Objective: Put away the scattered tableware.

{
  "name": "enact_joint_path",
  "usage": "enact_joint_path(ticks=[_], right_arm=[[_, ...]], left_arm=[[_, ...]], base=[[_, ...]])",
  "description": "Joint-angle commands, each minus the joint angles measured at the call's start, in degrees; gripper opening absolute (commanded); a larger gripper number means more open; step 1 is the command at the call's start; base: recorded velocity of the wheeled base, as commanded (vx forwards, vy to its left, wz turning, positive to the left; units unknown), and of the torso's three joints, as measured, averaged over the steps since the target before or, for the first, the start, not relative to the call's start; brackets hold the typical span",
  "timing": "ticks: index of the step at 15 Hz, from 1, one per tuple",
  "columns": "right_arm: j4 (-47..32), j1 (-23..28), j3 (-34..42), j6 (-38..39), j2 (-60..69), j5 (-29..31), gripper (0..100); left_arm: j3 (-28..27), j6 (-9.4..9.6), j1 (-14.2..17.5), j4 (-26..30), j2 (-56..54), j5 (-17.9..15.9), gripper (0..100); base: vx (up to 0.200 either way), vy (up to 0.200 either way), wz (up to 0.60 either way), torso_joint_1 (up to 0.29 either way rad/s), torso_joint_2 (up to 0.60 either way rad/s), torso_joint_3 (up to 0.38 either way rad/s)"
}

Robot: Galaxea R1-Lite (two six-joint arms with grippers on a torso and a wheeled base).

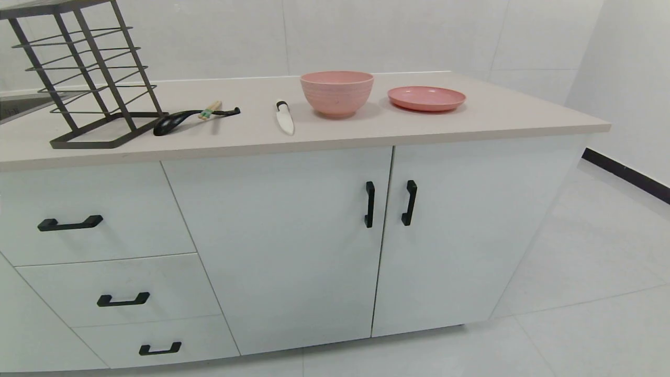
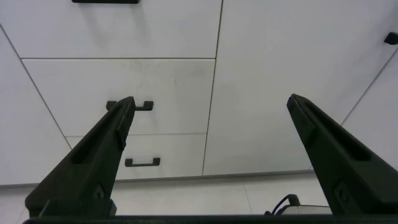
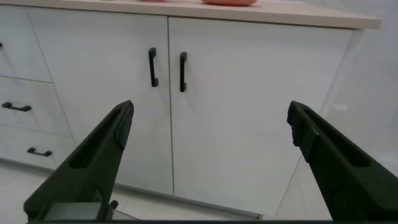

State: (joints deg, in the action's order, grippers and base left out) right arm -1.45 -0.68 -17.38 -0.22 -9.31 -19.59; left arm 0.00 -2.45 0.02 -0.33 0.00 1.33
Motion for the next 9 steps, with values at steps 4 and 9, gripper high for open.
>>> enact_joint_path(ticks=[4,9], right_arm=[[4.2,-3.8,-4.6,-0.8,-22.8,-2.3,100],[24.1,-6.1,-0.9,-1.2,-44.8,-2.5,100]], left_arm=[[0.0,0.17,0.0,0.0,0.1,0.0,100],[0.0,0.78,0.1,0.0,0.0,-0.2,100]], base=[[0.000,0.000,0.00,0.000,0.00,0.000],[0.000,0.000,0.00,0.000,0.00,0.000]])
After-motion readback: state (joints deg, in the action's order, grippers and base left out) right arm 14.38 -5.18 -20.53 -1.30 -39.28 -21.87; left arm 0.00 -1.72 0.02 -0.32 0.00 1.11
